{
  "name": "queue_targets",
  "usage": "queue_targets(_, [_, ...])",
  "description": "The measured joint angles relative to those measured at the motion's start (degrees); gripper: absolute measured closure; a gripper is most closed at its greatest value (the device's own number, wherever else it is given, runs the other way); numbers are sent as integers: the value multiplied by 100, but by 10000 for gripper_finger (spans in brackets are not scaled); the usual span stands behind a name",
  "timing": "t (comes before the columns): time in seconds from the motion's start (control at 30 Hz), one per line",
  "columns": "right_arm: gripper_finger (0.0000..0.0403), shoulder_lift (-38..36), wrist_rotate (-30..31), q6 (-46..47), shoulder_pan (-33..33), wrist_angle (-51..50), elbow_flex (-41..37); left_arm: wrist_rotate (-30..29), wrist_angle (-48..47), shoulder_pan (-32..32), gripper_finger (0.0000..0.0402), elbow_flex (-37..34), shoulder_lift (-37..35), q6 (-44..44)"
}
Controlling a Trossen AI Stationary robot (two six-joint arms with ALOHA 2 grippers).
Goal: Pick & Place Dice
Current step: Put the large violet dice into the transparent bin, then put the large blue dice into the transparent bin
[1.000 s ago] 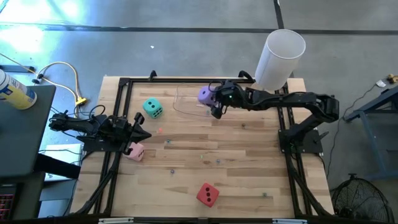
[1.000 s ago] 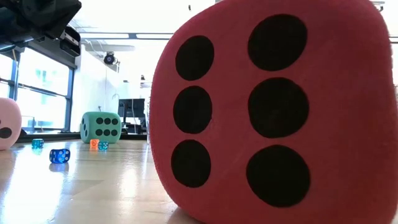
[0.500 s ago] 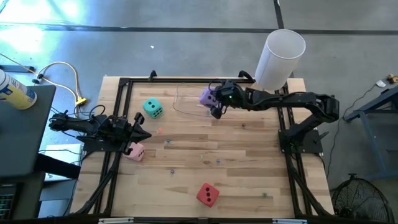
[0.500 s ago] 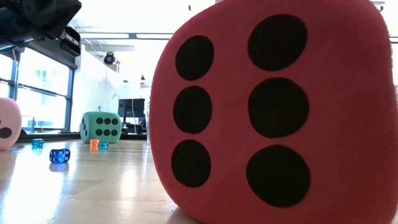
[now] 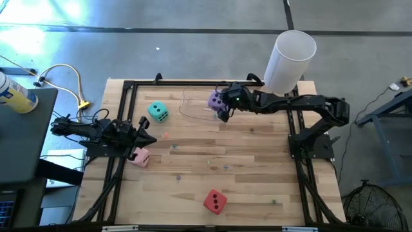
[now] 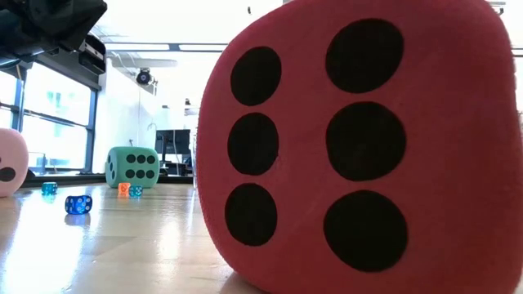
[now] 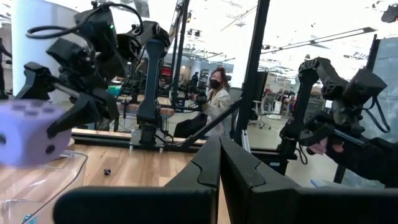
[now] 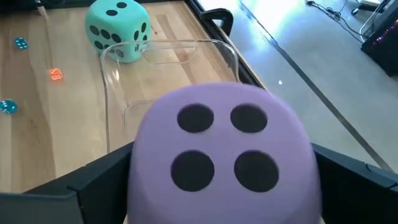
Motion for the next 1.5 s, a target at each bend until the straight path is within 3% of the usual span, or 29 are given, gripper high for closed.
queue_targets(0.1, [8,183,-239,-104,-33,28,0,-2,1,0,401,0,-1,-1])
queue_targets(0.37, [9,417,32,-531,25,340,0,0,-1,-2,401,0,-1,1])
queue_targets(0.57, [9,7,797,-901,382,462,2,0,-1,0,401,0,1,1])
queue_targets(0.73, [9,-449,870,-941,979,200,0,39,-1,0,401,0,1,-1])
queue_targets(0.9, [9,-890,1279,-250,1961,-1009,2,101,1,-1,401,0,1,-1])
queue_targets(1.1, [9,-1175,2658,1242,3384,-2471,-117,98,1,-2,401,0,1,-1])
queue_targets(1.27, [9,-1395,3917,2092,4509,-2631,-596,96,1,0,401,0,1,-58])
queue_targets(1.37, [9,-1566,4187,2547,4906,-2600,-993,61,1,-2,401,0,1,-516])
queue_targets(1.5, [9,-1698,4427,3194,5229,-2576,-1602,-28,1,0,401,0,8,-445])
